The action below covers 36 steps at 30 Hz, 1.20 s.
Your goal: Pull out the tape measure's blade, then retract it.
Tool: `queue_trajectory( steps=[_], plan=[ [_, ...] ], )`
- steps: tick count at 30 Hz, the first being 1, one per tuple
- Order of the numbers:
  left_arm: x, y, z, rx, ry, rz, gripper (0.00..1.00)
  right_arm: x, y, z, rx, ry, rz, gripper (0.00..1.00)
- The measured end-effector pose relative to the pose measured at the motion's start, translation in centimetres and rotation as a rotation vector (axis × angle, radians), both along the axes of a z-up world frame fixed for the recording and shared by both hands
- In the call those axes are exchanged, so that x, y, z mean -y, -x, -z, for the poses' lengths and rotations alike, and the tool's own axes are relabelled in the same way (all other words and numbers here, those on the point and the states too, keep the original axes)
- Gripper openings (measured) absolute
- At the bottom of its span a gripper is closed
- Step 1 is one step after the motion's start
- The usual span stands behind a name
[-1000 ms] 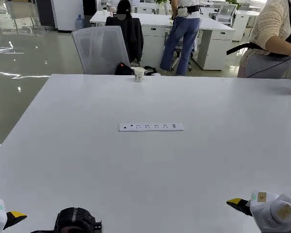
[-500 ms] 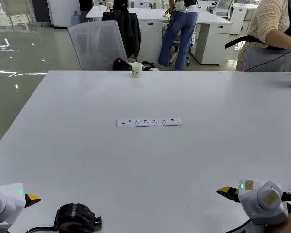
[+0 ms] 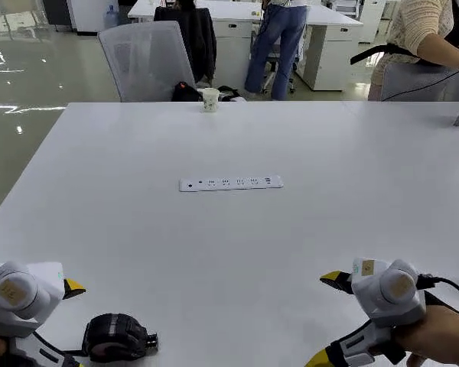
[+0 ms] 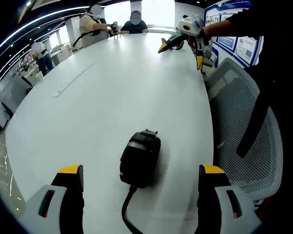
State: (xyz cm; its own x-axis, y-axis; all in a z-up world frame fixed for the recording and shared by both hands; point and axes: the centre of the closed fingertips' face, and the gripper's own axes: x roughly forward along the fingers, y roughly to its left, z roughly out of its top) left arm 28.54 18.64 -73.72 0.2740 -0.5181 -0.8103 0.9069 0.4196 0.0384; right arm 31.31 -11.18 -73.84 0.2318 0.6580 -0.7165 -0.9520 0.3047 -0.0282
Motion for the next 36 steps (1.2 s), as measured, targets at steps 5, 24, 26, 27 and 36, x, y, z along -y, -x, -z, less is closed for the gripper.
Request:
queue_trajectory(
  steps=[5,24,26,27,36],
  plan=[
    [0.6,-0.6,0.2,-0.014,-0.009,0.026,0.95,-1.2,0.0,0.4,-0.004,0.008,-0.029,0.99],
    [1.3,-1.3,2.9,-0.048,-0.131,0.111,0.87,-6.9,-0.6,1.0,0.005,0.018,-0.144,0.99],
    [1.4,-1.3,3.0,-0.050,-0.133,0.117,0.87,-7.3,-0.6,1.2,-0.006,0.019,-0.151,0.99],
    [1.5,-1.4,3.0,-0.047,-0.135,0.118,0.88,-7.6,-0.6,1.3,-0.014,0.021,-0.153,0.99],
    [2.0,-1.5,3.5,-0.056,-0.142,0.154,0.78,-9.8,-0.3,2.1,-0.025,0.008,-0.224,0.99]
  ],
)
